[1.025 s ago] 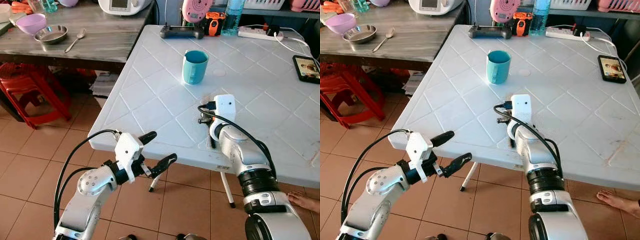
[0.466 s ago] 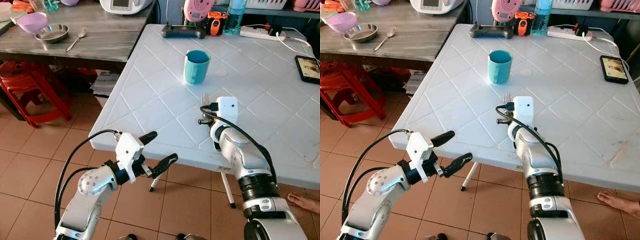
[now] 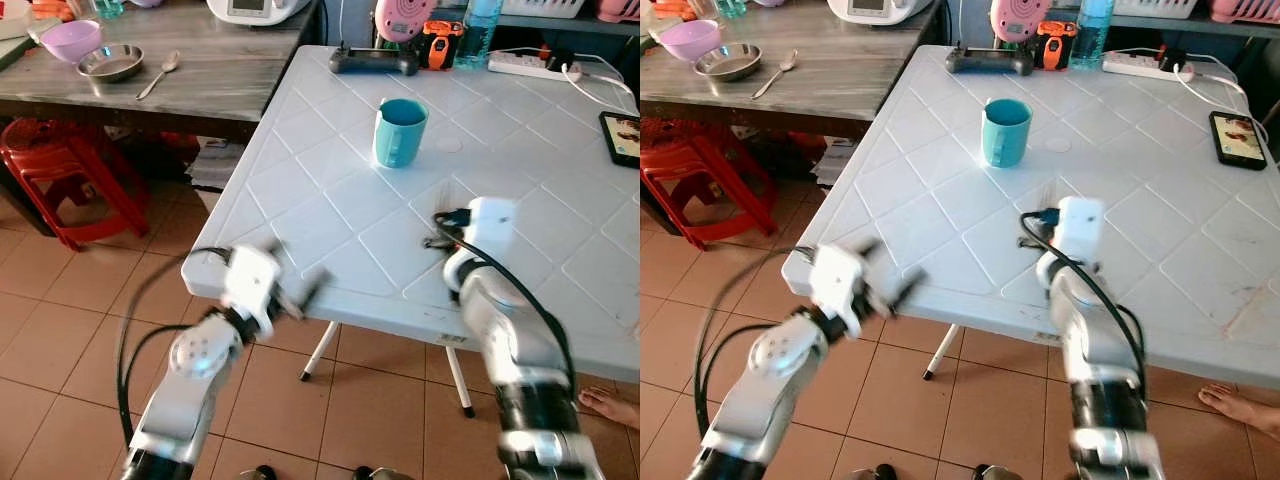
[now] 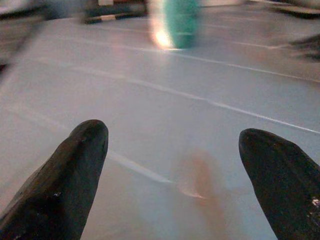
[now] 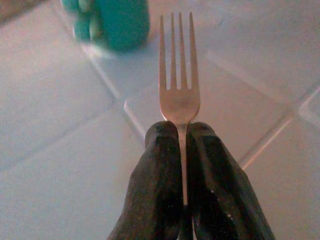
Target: Setting the table
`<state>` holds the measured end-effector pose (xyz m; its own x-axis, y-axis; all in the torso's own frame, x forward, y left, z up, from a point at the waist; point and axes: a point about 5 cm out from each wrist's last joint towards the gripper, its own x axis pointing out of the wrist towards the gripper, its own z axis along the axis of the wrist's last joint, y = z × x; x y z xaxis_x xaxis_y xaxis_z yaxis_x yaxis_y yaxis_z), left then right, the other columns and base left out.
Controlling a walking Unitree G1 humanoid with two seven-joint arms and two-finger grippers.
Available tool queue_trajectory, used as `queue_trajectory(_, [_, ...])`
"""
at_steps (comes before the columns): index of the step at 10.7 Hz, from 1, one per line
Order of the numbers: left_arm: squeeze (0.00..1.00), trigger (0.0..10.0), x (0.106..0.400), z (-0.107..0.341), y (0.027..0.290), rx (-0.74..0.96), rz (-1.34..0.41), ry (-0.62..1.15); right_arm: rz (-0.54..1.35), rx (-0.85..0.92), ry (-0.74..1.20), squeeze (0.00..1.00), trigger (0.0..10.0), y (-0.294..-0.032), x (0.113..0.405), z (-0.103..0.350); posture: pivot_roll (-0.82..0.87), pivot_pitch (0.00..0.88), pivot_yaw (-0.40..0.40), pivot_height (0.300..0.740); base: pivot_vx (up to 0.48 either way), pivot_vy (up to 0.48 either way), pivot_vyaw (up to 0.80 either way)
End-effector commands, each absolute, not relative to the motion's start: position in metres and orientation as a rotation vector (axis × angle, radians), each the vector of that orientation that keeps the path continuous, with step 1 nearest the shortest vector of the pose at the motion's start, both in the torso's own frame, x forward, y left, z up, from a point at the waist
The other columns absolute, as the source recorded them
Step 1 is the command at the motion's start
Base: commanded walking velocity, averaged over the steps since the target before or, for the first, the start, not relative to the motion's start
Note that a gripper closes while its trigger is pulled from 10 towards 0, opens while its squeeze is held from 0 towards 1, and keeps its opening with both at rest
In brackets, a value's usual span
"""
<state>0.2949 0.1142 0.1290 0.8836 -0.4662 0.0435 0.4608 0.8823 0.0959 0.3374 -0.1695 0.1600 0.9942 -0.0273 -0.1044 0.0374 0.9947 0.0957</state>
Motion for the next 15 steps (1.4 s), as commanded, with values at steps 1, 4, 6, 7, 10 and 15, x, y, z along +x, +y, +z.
queue_trajectory(1, [0.0,10.0,0.298,0.128,0.122,0.078,-0.423,-0.053,-0.044,0.098,0.039,0.0,10.0,-0.169,0.333,0.171,-0.05,0.162,0.025,0.74,0.0,0.0,0.0])
queue_trajectory(4, [0.0,10.0,0.304,0.129,0.118,0.015,-0.41,-0.046,-0.1,0.118,-0.03,0.0,10.0,-0.179,0.318,0.177,-0.05,0.157,0.032,0.74,0.0,0.0,0.0])
queue_trajectory(6, [0.0,10.0,0.304,0.13,0.118,0.002,-0.399,-0.05,-0.1,0.135,-0.027,0.0,10.0,-0.18,0.316,0.175,-0.05,0.157,0.034,0.74,0.0,0.152,-0.33])
queue_trajectory(7, [0.0,10.0,0.303,0.129,0.119,0.003,-0.401,-0.046,-0.1,0.138,-0.025,0.0,10.0,-0.179,0.314,0.174,-0.05,0.155,0.038,0.74,0.0,0.48,-0.64])
queue_trajectory(10, [0.0,10.0,0.304,0.13,0.119,0.008,-0.406,-0.051,-0.108,0.147,-0.027,0.0,10.0,-0.179,0.315,0.174,-0.05,0.153,0.044,0.74,0.0,0.48,-0.69])
queue_trajectory(15, [0.0,10.0,0.304,0.13,0.118,0.016,-0.419,-0.058,-0.11,0.161,-0.032,0.0,10.0,-0.18,0.315,0.174,-0.05,0.152,0.046,0.74,0.0,0.48,-0.53])
